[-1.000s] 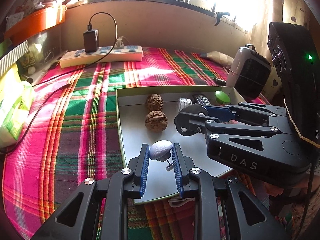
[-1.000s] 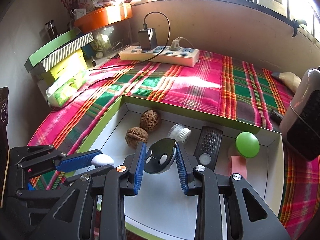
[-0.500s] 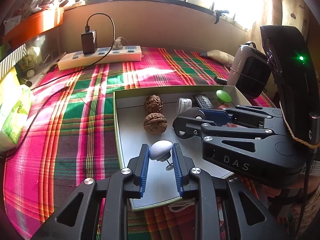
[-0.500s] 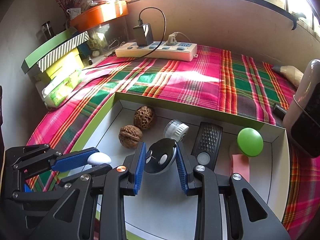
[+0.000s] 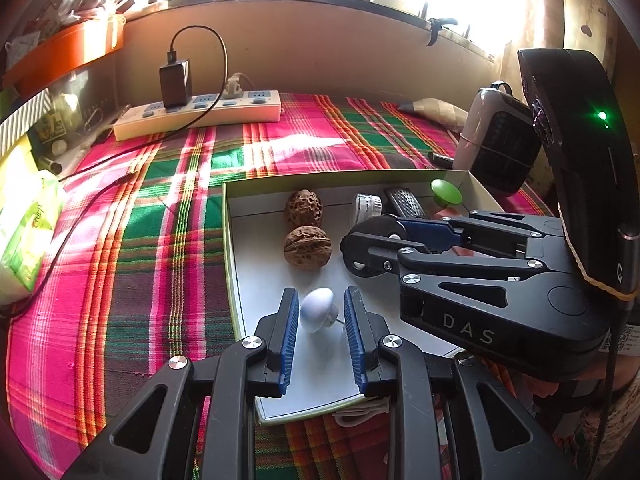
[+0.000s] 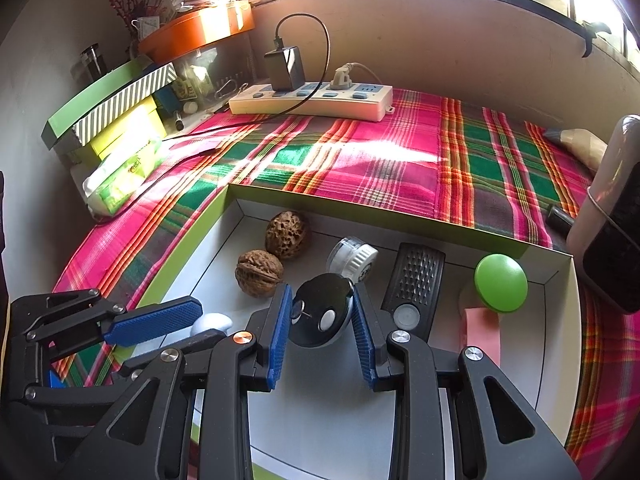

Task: Organize objects
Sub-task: 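Lift the white knob with the left gripper while the right gripper carries the black disc into the tray, then open the right gripper to release the black disc while the left gripper releases the white knob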

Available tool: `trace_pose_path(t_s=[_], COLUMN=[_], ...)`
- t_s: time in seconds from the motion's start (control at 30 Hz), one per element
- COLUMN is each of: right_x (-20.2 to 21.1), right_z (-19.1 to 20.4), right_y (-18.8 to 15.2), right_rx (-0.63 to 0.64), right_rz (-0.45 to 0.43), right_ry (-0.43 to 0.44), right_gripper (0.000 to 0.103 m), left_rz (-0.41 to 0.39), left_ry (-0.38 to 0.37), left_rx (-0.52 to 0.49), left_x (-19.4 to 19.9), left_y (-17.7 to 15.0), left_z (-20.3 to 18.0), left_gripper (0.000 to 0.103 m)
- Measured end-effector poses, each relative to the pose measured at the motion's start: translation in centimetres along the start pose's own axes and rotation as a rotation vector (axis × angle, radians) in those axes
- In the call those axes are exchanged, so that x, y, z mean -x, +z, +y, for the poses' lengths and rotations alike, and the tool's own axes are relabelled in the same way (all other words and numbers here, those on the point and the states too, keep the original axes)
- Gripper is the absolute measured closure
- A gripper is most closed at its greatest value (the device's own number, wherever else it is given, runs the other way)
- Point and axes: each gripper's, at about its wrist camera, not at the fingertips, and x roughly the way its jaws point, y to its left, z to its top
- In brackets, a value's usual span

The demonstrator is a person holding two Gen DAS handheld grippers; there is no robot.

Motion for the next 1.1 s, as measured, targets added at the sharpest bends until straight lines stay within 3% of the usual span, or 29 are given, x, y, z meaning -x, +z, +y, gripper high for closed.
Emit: trace_pose_path(t_s=[0.7, 1.03, 1.1], right_x=[0.12, 0.18, 0.2], right_z=[-0.05, -0.22, -0.27], right_y=[-0.09, -0.08, -0.05], right_rx=[-0.016, -0.032, -0.039], right_rz=[-0.001, -0.001, 0.0], right_ry=[-0.003, -0.007, -0.003], right_gripper=[0.071, 0.071, 0.066], left_rz=[0.0, -0.001, -0.001], left_ry=[0.005, 0.016, 0.018], left_rx=[0.002, 0.009, 0.007], left_x=[0.03, 0.34, 0.4], left_y=[0.06, 0.01, 0.01], left_z=[0.01, -0.01, -0.06], left_gripper=[0.08, 0.075, 0.075])
